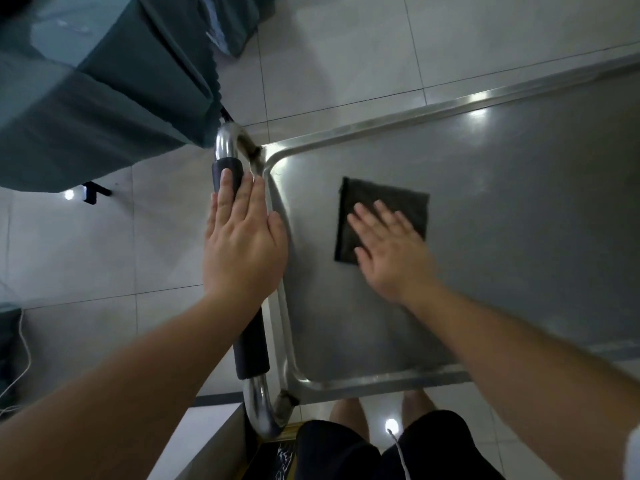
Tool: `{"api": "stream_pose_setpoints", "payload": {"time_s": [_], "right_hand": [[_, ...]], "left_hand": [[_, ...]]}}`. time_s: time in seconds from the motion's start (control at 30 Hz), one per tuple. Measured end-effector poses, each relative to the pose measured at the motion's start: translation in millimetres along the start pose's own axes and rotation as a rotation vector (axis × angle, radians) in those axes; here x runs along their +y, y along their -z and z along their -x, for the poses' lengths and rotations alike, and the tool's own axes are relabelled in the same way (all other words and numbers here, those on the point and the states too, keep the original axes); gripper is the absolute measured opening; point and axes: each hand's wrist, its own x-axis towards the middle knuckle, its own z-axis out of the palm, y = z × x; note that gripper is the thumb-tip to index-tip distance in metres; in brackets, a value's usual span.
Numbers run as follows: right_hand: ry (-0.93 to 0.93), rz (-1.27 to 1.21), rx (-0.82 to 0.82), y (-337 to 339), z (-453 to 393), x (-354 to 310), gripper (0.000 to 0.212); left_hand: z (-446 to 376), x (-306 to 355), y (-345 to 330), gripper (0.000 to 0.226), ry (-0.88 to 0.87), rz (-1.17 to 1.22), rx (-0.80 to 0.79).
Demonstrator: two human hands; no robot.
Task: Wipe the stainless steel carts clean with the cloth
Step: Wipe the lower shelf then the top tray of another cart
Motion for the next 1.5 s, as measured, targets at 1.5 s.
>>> {"api": "stream_pose_setpoints", "payload": {"time_s": [1.5], "right_hand": [[-0.522, -0.169, -0.011, 22, -144, -60, 0.066]], "left_hand": [[-4, 6, 2, 0.061, 0.018, 0.011, 0.011]]}}
